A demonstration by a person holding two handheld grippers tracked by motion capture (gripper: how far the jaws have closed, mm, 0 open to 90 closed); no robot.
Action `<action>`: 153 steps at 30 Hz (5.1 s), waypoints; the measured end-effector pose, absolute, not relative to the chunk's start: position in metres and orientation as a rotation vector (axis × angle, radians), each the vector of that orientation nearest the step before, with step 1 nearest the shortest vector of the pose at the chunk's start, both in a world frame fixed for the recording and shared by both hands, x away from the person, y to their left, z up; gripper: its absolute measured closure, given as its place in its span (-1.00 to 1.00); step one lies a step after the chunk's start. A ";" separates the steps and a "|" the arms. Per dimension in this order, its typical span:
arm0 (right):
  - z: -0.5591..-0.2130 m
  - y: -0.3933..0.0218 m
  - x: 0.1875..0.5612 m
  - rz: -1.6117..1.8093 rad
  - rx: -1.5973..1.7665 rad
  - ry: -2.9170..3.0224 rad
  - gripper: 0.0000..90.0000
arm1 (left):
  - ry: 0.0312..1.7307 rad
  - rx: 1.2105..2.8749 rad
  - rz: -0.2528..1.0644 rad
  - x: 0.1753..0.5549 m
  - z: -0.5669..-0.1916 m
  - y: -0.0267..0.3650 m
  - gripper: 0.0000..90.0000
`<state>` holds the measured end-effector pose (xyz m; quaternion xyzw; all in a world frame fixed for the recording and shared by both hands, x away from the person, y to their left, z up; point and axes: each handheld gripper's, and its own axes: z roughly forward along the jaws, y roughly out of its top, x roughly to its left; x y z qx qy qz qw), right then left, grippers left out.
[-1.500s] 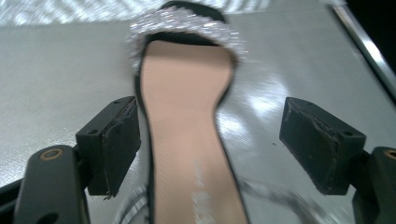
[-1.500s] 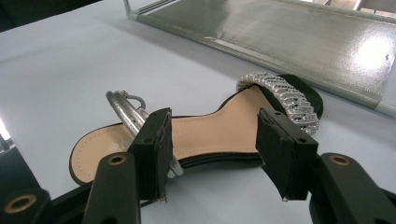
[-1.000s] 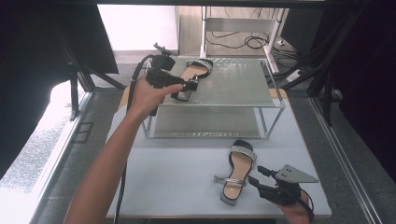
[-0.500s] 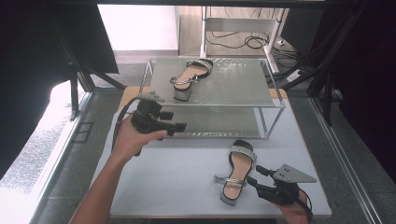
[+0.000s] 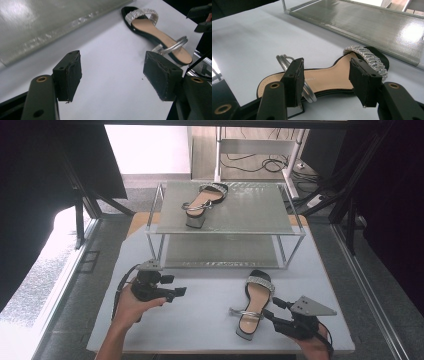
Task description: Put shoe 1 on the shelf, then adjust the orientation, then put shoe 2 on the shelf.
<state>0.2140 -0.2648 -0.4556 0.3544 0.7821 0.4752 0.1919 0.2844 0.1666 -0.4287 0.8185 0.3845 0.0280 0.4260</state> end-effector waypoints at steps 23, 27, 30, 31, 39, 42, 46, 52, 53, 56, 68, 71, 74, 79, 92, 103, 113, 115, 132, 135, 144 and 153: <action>-0.457 -0.168 0.209 1.188 0.754 2.414 0.84 | 0.993 2.088 0.066 0.282 -0.449 0.165 -0.32; -0.471 -0.154 0.214 1.056 0.769 2.463 0.98 | 0.997 2.091 0.057 0.282 -0.452 0.164 -0.32; -0.478 -0.156 0.216 0.995 0.794 2.484 0.98 | 0.995 2.096 0.055 0.282 -0.453 0.163 -0.32; -0.479 -0.156 0.216 0.979 0.804 2.489 0.98 | 1.000 2.099 0.052 0.282 -0.454 0.162 -0.32; -0.480 -0.169 0.211 1.021 0.821 2.499 0.98 | 1.009 2.104 0.044 0.282 -0.457 0.162 -0.33; -0.479 -0.180 0.206 1.027 0.834 2.508 0.98 | 1.013 2.104 0.041 0.281 -0.458 0.162 -0.33; -0.478 -0.204 0.198 1.037 0.880 2.511 0.98 | 1.019 2.103 0.039 0.280 -0.459 0.163 -0.33; -0.476 -0.234 0.196 1.008 0.955 2.499 0.98 | 1.020 2.108 0.033 0.280 -0.460 0.162 -0.33; -0.476 -0.246 0.196 1.003 0.983 2.482 0.98 | 1.022 2.106 0.032 0.280 -0.460 0.162 -0.33; -0.476 -0.263 0.196 0.995 1.027 2.445 0.98 | 1.022 2.102 0.033 0.280 -0.460 0.163 -0.33; -0.457 -0.300 0.187 1.132 1.091 2.302 0.39 | 1.019 2.092 0.035 0.278 -0.458 0.164 -0.33; -0.449 -0.306 0.184 1.177 1.101 2.260 0.29 | 1.021 2.089 0.036 0.277 -0.458 0.164 -0.33; -0.439 -0.312 0.181 1.211 1.101 2.223 0.19 | 1.020 2.084 0.035 0.276 -0.457 0.164 -0.33; -0.426 -0.311 0.192 1.198 1.081 2.193 0.02 | 1.014 2.078 0.028 0.276 -0.456 0.163 -0.33; -0.419 -0.291 0.253 1.084 1.143 2.351 -0.12 | 1.017 2.067 0.027 0.276 -0.455 0.168 -0.33; -0.434 -0.271 0.284 0.841 1.209 2.486 -0.23 | 0.991 2.067 0.023 0.273 -0.453 0.167 -0.33; -0.455 -0.254 0.290 0.572 1.180 2.594 -0.30 | 0.990 2.061 0.022 0.272 -0.452 0.167 -0.34; -0.459 -0.252 0.291 0.532 1.193 2.610 -0.32 | 0.990 2.061 0.020 0.272 -0.452 0.166 -0.34; -0.483 -0.251 0.299 0.421 1.325 2.684 -0.22 | 0.983 2.085 0.012 0.272 -0.456 0.161 -0.34; -0.482 -0.249 0.300 0.409 1.335 2.694 -0.10 | 0.983 2.083 0.013 0.271 -0.456 0.161 -0.34; -0.481 -0.260 0.304 0.536 1.433 2.694 -0.08 | 0.989 2.069 0.022 0.270 -0.454 0.164 -0.34; -0.473 -0.272 0.303 0.710 1.474 2.683 -0.08 | 0.996 2.047 0.018 0.271 -0.452 0.169 -0.34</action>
